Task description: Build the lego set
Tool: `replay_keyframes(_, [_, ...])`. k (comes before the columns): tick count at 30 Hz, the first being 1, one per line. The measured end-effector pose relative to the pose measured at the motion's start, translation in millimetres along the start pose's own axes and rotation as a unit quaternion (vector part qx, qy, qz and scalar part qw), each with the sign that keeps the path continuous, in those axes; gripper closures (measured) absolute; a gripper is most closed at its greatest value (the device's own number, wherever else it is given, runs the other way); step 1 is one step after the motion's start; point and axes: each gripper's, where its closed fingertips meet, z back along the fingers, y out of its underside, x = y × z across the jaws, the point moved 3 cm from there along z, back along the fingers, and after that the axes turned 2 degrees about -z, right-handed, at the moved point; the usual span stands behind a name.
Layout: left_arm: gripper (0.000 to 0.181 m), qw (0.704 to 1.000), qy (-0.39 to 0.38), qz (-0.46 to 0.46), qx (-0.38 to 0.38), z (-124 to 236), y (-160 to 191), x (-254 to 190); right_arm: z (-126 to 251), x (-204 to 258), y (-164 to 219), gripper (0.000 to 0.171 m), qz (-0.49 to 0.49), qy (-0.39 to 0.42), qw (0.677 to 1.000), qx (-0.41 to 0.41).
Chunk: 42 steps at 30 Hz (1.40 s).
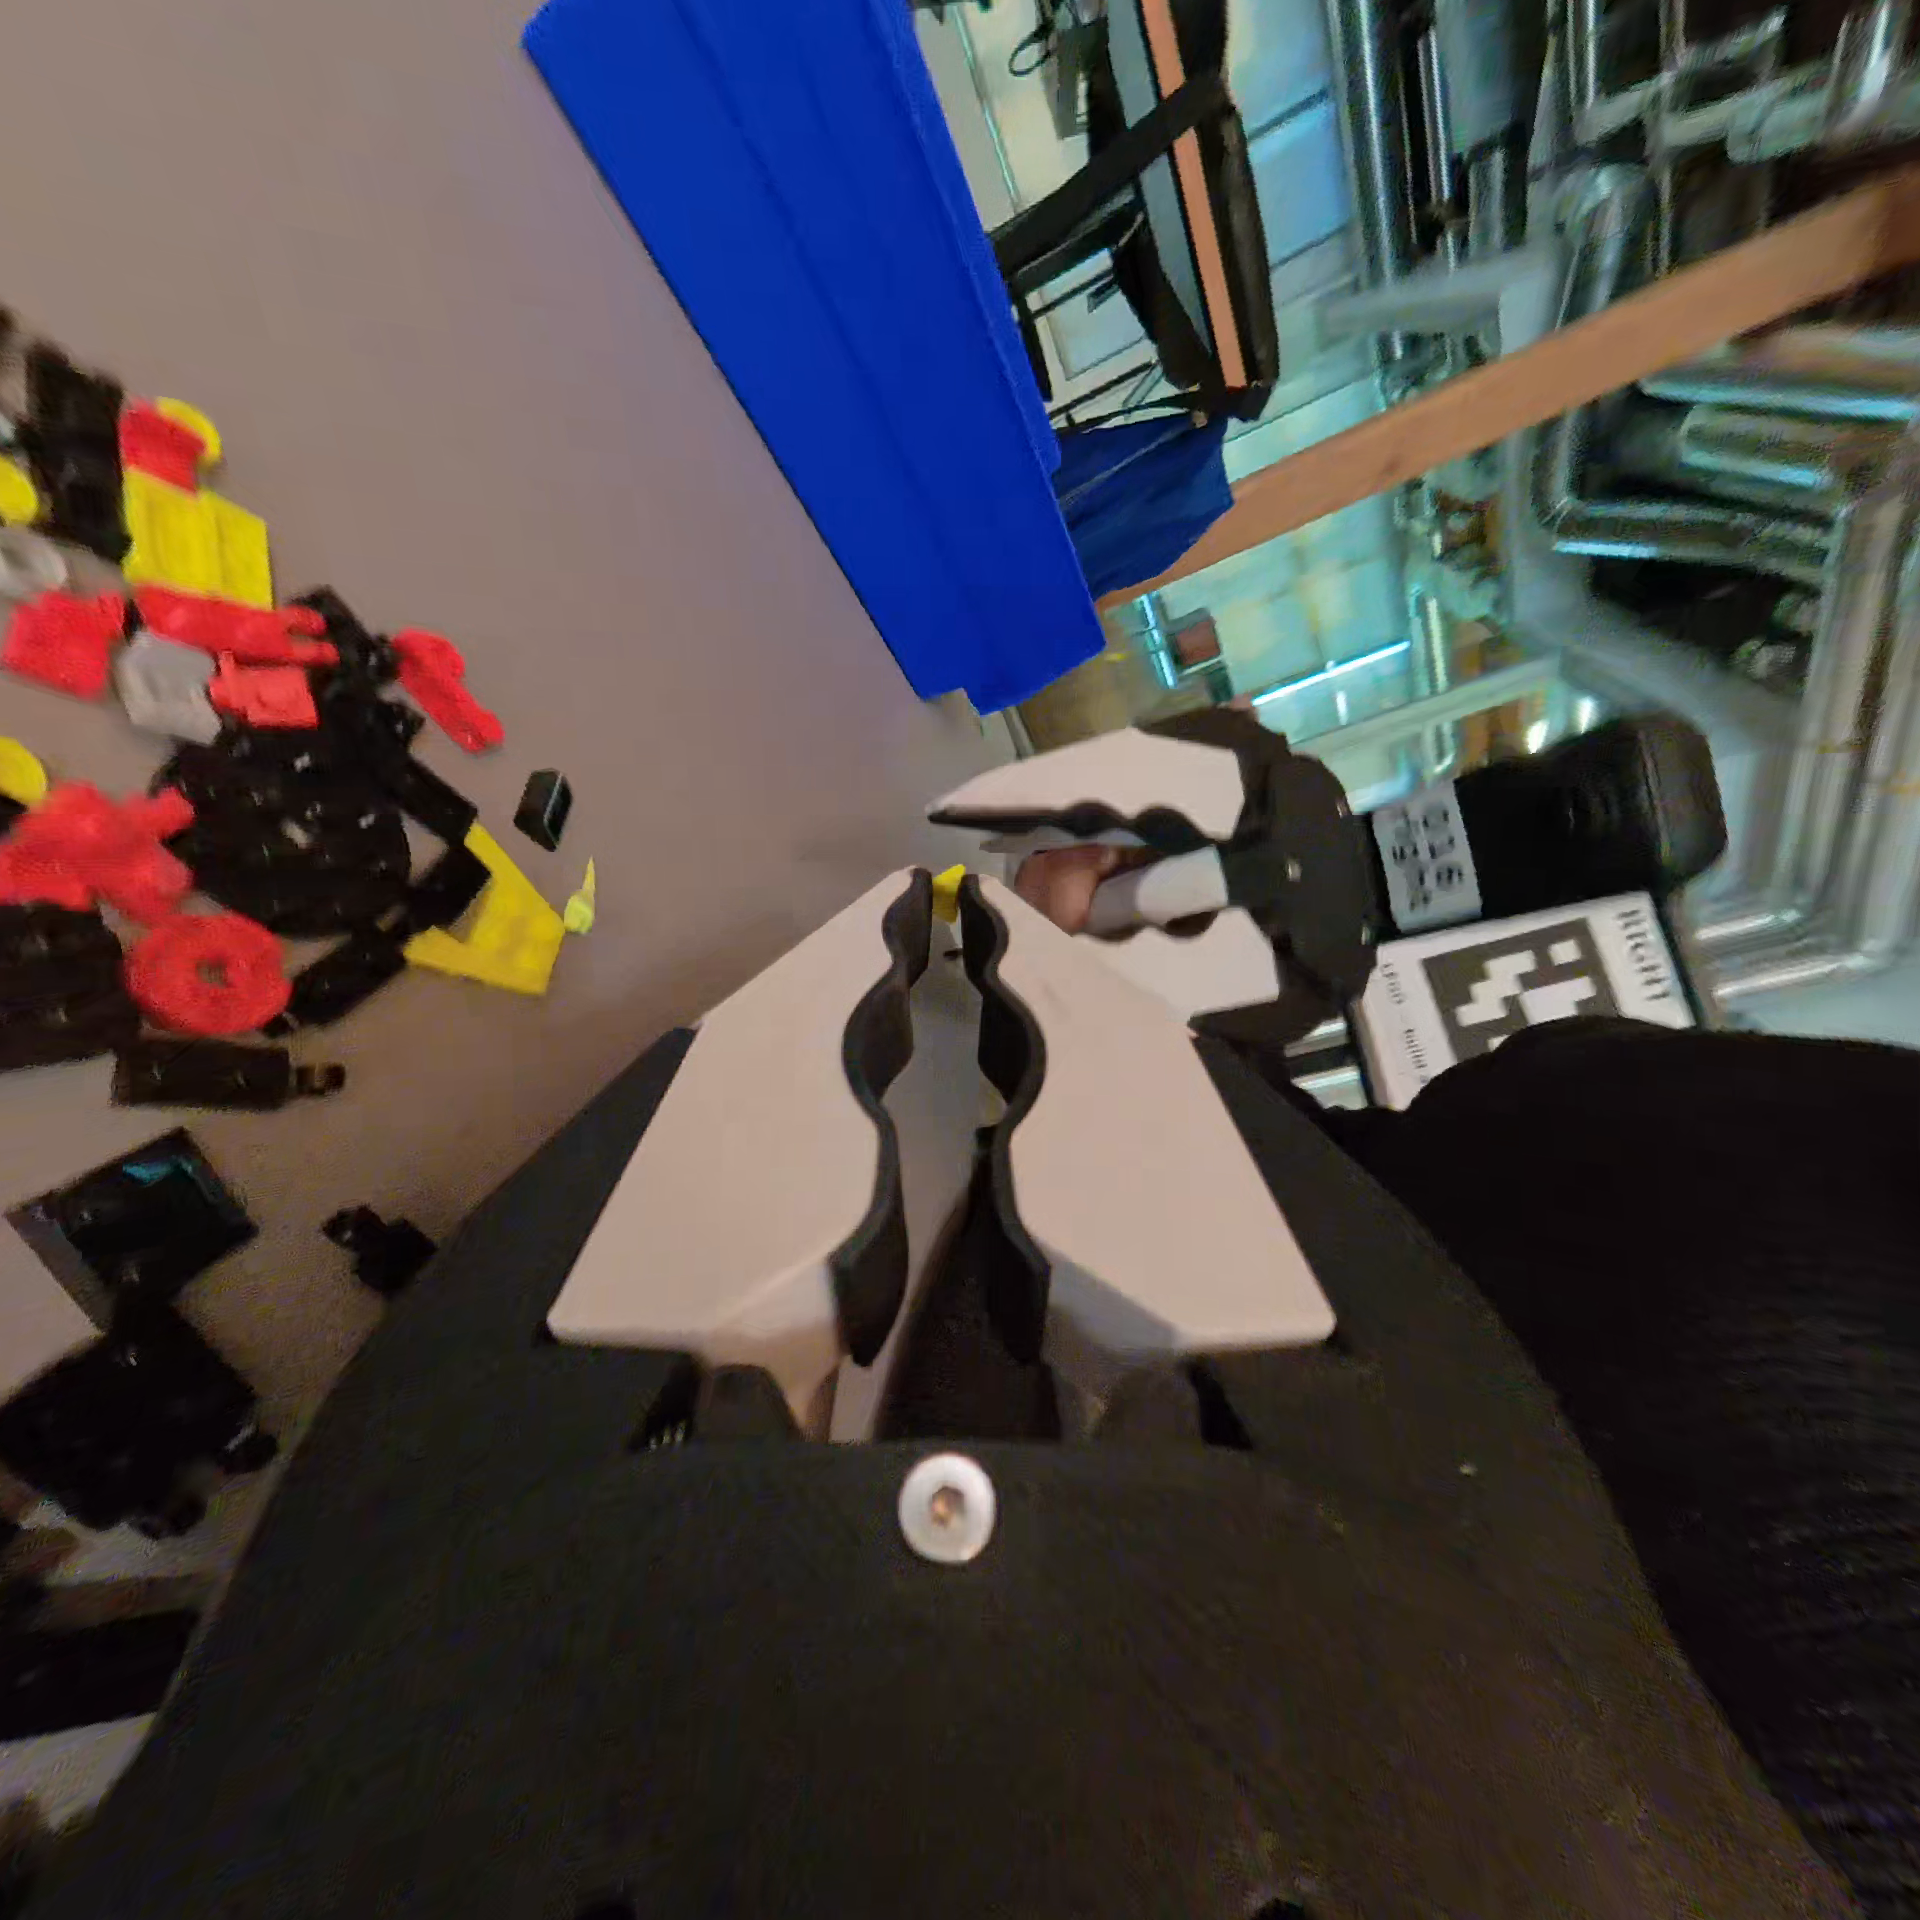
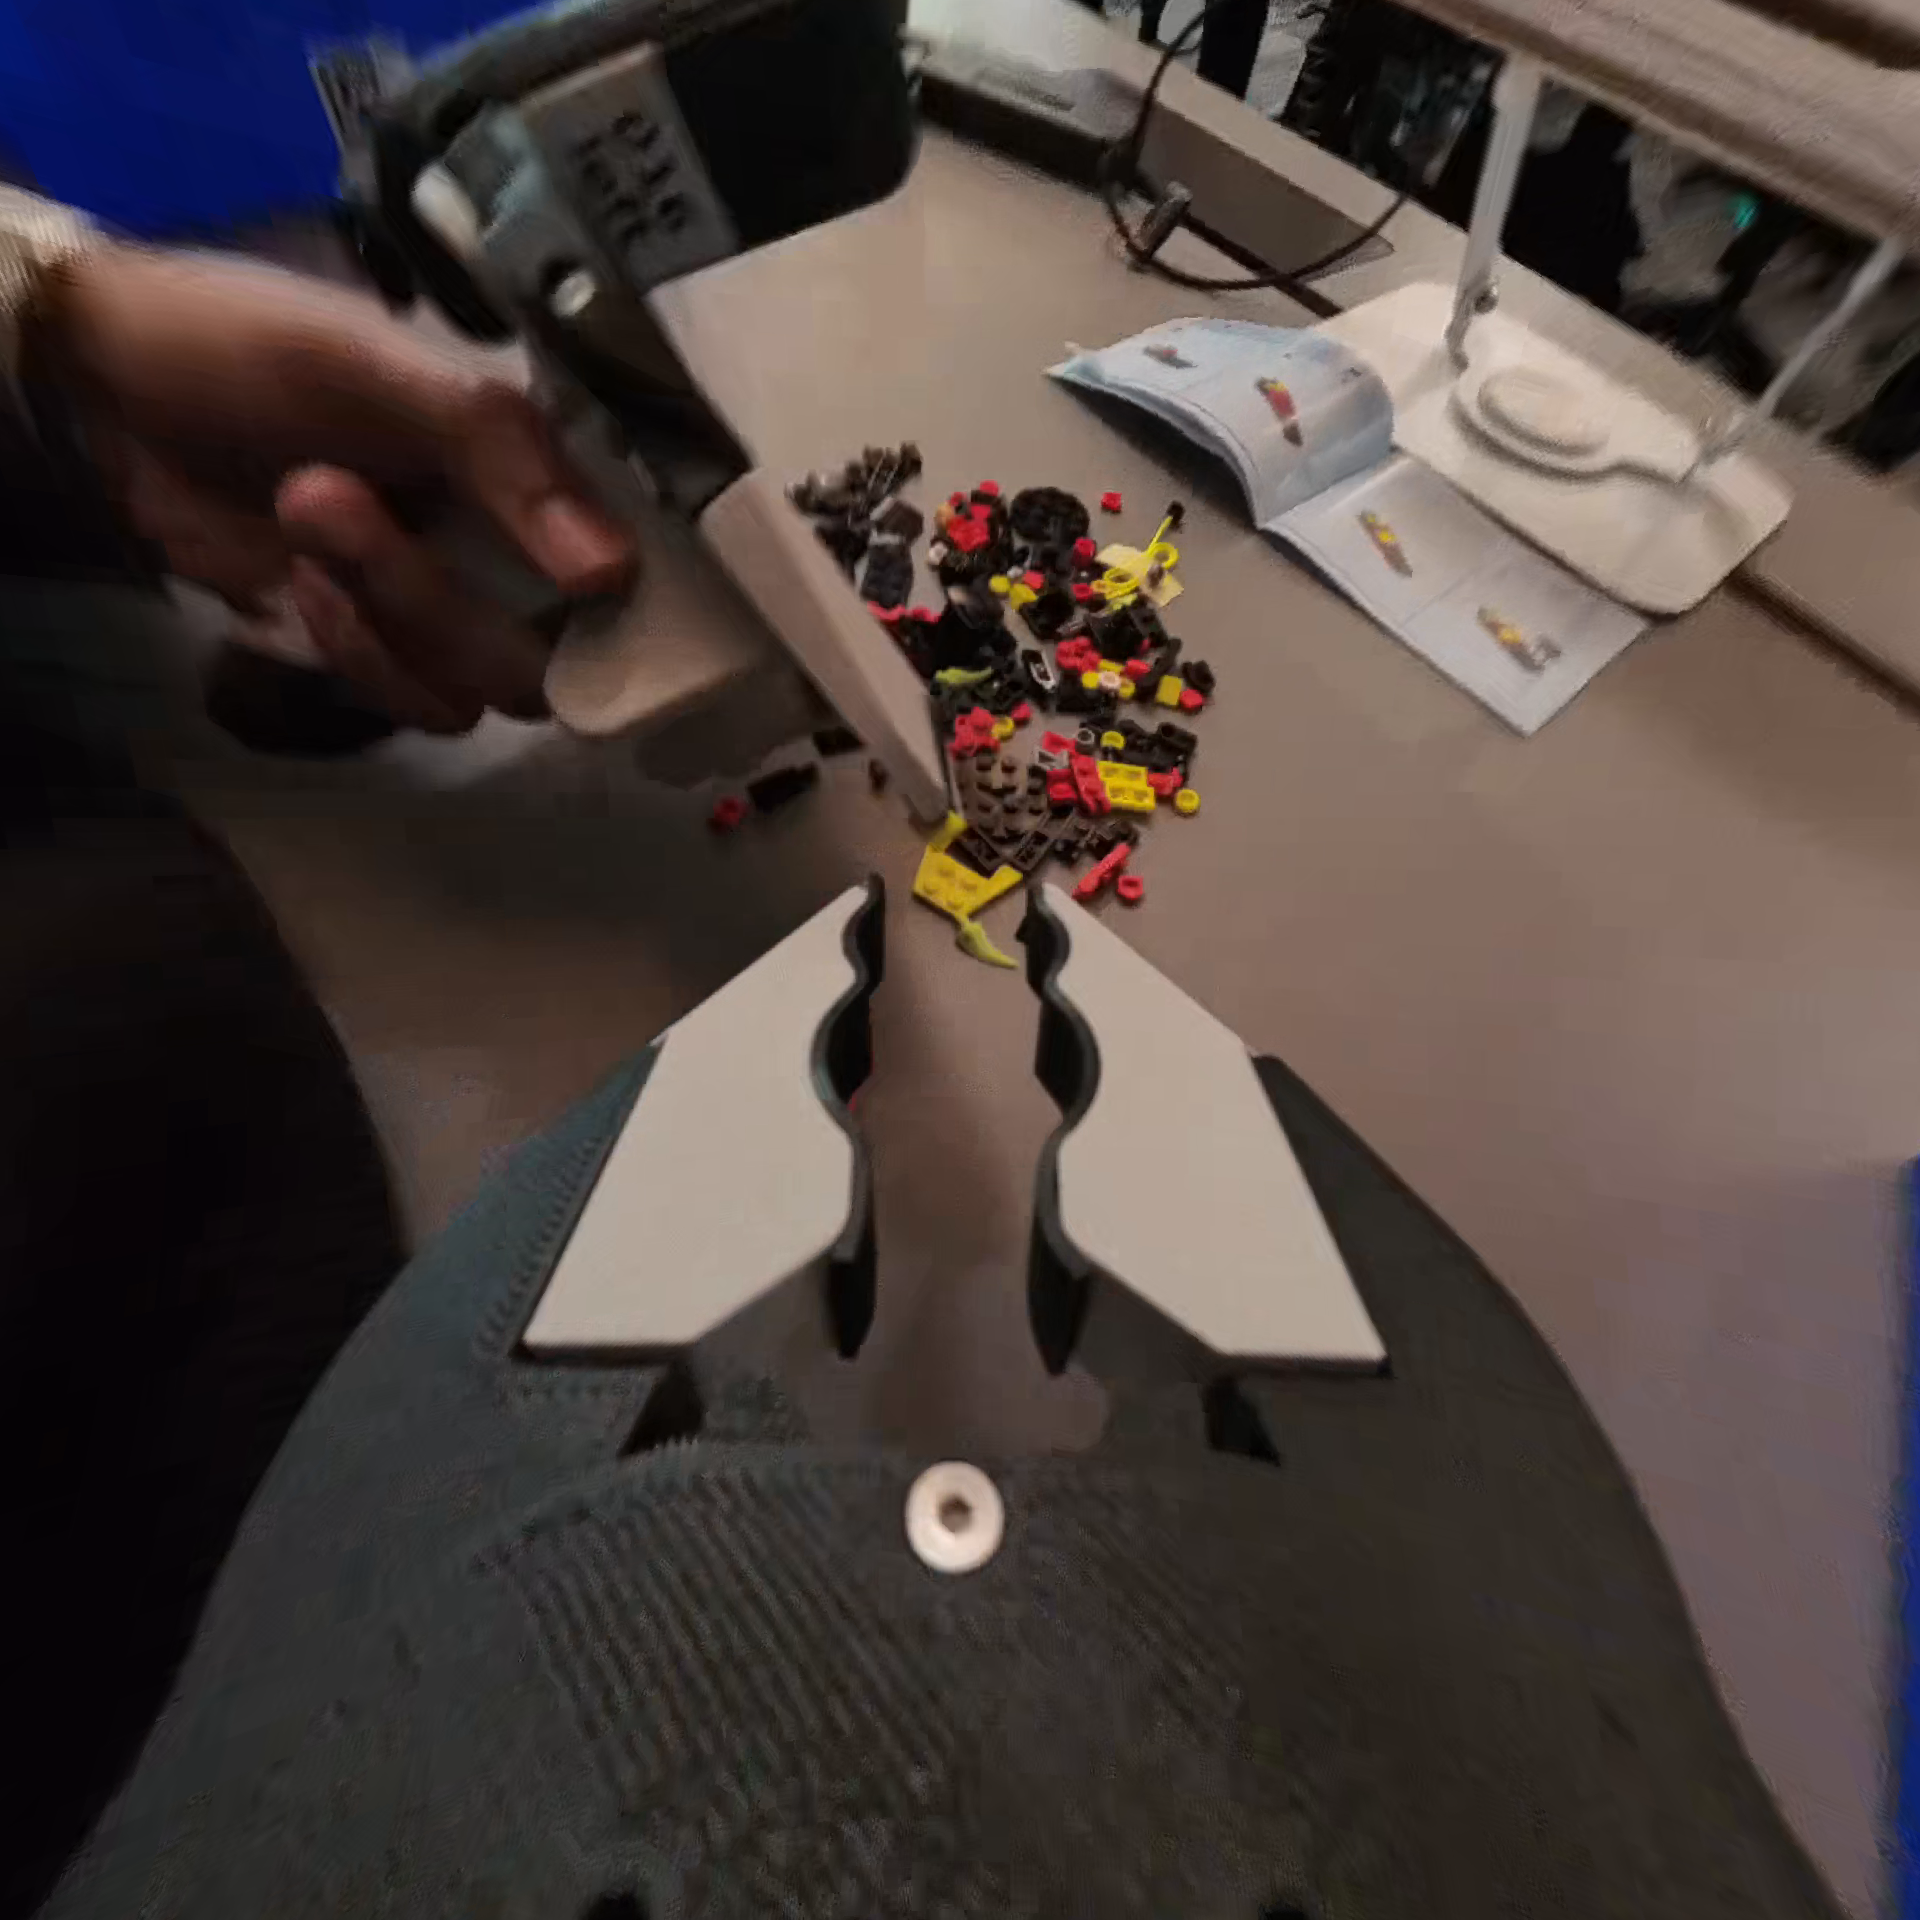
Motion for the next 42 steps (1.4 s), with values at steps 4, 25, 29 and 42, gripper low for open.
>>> replay_keyframes(4, [0.178,1.000,0.002,0.018,0.018,-2.0,5.4,1.4,-5.6,11.3,3.8,0.151,0.117,0.032,0.992,0.032])
replay_keyframes(25, [0.167,0.996,-0.057,-0.066,0.032,3.8,3.4,12.5,-15.7,-17.8,58.1,0.162,-0.043,0.018,0.988,0.150])
replay_keyframes(29, [0.168,0.995,-0.058,-0.071,0.039,2.5,5.6,12.9,-19.4,-18.2,62.8,0.161,-0.054,0.015,0.986,0.159])
replay_keyframes(42, [0.165,0.995,-0.059,-0.068,0.036,4.1,3.2,14.4,-12.3,-21.5,59.7,0.158,-0.055,0.022,0.986,0.155])
